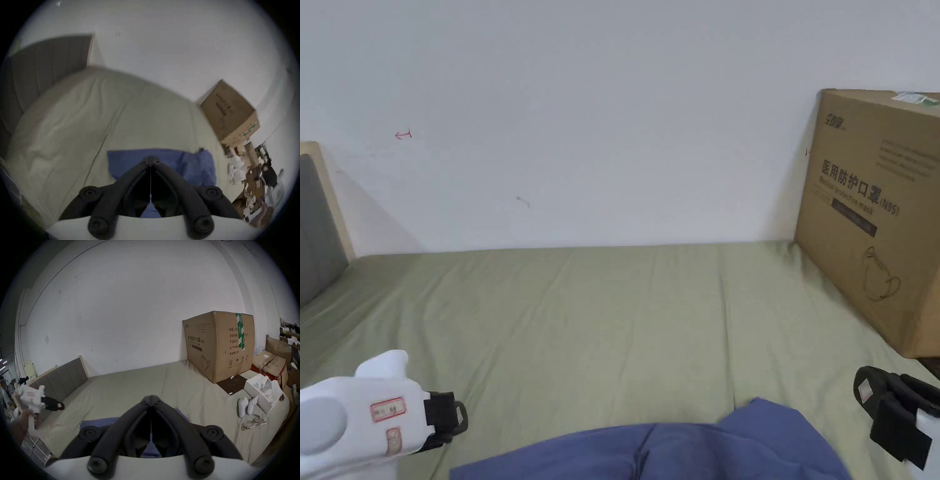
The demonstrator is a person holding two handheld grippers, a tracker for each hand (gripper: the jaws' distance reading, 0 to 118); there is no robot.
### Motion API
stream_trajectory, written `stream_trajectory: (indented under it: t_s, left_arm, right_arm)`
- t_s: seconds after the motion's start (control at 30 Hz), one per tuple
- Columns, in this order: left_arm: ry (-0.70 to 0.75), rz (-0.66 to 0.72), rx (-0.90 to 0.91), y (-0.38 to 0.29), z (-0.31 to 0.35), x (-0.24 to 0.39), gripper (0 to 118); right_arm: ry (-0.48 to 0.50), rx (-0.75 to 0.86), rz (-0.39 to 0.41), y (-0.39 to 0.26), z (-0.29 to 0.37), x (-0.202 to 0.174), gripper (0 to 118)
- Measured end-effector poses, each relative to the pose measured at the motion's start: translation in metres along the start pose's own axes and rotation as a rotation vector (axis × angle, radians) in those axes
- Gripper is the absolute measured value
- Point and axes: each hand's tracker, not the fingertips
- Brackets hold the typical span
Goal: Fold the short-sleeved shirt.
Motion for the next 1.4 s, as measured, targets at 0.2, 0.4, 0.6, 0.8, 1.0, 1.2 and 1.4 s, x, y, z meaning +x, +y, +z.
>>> stream_trajectory:
  t_s: [0.2,0.4,0.6,0.8,1.0,1.2,1.4]
  left_arm:
    - [0.165,0.002,-0.175,0.015,-0.112,-0.049,107]
    - [0.185,-0.050,-0.341,-0.010,-0.192,-0.074,107]
    - [0.247,-0.323,-0.295,-0.036,-0.180,-0.042,104]
    - [0.059,-0.314,-0.150,-0.038,-0.105,-0.032,2]
    - [0.041,-0.336,-0.090,-0.040,-0.045,-0.012,2]
    - [0.015,-0.311,-0.068,-0.033,-0.023,-0.009,2]
    - [0.030,-0.317,-0.062,-0.025,-0.014,-0.008,2]
  right_arm:
    - [-0.058,-0.072,0.031,-0.013,-0.017,0.017,0]
    - [-0.090,-0.158,0.016,-0.030,-0.041,0.033,0]
    - [-0.085,-0.257,0.025,-0.041,-0.084,0.053,0]
    - [0.030,-0.484,-0.129,-0.044,-0.167,0.093,0]
    - [-0.186,-0.822,-0.205,-0.083,-0.264,0.140,118]
    - [-0.227,-0.960,-0.040,-0.106,-0.289,0.139,67]
    - [-0.058,-0.795,0.034,-0.064,-0.239,0.113,0]
